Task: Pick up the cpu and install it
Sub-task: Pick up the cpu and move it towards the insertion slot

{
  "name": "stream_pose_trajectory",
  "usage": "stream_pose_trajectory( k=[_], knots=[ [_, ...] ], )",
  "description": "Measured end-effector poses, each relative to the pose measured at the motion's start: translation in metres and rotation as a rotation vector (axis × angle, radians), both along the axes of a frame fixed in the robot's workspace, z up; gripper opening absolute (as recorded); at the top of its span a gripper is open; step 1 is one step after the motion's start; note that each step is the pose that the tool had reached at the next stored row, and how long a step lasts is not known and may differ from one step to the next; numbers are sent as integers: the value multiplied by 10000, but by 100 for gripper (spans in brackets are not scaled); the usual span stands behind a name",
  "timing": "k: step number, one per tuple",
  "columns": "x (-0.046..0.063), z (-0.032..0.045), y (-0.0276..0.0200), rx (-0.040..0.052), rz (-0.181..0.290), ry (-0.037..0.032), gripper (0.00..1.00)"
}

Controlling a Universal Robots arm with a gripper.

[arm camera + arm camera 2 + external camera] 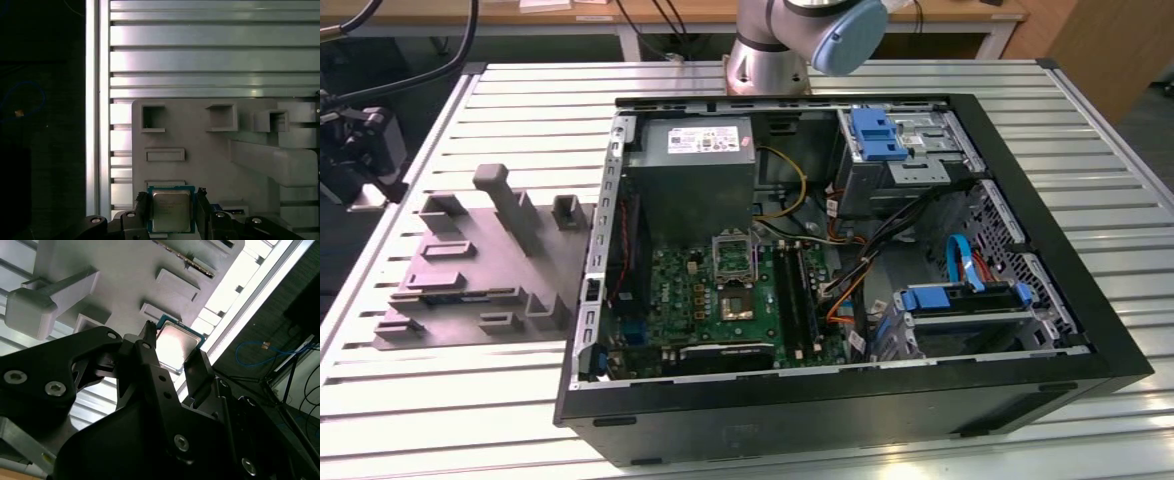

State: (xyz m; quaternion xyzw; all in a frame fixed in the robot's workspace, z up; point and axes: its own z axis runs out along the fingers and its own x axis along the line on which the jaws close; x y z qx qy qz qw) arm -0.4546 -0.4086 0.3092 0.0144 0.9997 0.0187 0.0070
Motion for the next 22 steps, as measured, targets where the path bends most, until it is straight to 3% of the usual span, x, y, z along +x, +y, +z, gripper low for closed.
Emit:
stream_pose_trajectory(
  k=[13,22],
  knots=[
    [0,149,0,2,0,-3,47],
    [0,307,0,1,0,-2,47]
  ],
)
